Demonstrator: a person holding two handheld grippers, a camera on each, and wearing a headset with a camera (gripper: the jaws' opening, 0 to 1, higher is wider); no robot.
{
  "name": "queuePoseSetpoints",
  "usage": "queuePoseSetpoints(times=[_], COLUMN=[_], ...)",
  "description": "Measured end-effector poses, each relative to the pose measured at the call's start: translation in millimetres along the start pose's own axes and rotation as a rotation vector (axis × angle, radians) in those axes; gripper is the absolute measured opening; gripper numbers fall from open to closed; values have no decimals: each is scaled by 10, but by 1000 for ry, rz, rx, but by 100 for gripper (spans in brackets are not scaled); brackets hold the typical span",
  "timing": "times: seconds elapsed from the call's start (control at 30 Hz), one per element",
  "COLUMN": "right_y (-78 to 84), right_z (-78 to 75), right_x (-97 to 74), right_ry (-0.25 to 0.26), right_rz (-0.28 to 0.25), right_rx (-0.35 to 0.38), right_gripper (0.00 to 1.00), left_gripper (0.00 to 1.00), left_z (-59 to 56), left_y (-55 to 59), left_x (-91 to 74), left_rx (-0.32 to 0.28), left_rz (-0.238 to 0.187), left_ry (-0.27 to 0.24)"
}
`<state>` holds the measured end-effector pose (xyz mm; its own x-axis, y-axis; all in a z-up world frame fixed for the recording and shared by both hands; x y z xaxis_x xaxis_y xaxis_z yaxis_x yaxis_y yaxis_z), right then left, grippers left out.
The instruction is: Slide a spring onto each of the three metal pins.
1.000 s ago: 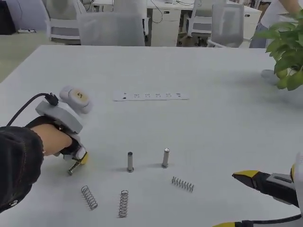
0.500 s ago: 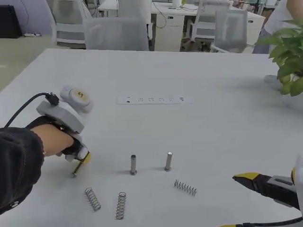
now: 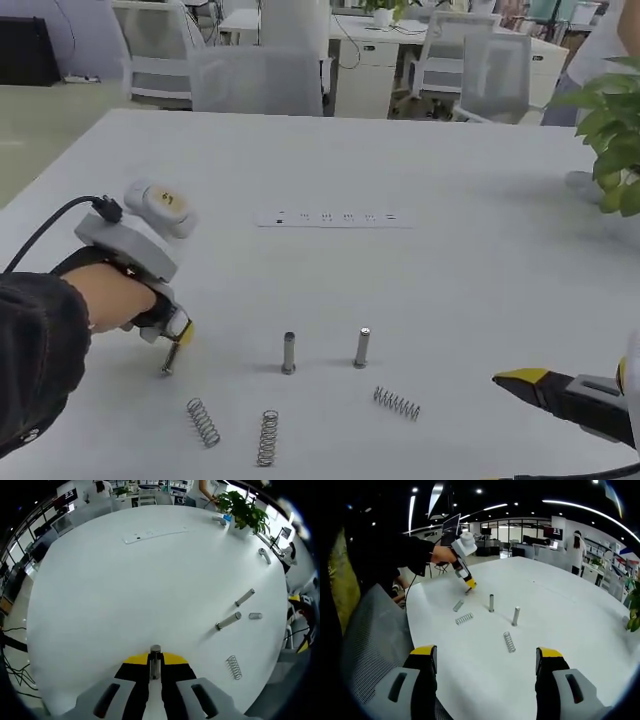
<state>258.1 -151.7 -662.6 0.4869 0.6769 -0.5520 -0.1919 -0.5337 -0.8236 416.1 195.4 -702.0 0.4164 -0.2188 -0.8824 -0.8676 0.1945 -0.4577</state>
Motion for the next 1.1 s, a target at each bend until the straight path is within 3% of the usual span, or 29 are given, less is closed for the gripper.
queuePoseSetpoints(times=[0.23,0.67,1.1], right_y=[-13,-50,-81], right_z=[13,39,50], right_x=[3,30,43], right_ry=[-2,-12,-19], right_rz=[0,3,1], right_rx=[-6,-19,-25], right_gripper=[80,80,80], left_gripper=[0,0,0], left_z=[33,-35,-21], left_y=[44,211,383], left_x=[-32,-130,-170], left_rx=[-24,-59,-73], left_rz=[-27,-99,-254], left_ry=[11,32,42])
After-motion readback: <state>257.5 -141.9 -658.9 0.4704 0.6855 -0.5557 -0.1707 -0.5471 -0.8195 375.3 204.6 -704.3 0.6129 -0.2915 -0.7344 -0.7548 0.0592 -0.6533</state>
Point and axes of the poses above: the centre of the closed fingertips' face, and the gripper's own axes: x roughly forward along the fingers, z roughly to its left, y roughly out of its underside, the point moved 9 cm from there along -x, roughly backward along the fingers, and after that the axes turned 11 degrees about -x, right-handed, at the moved point
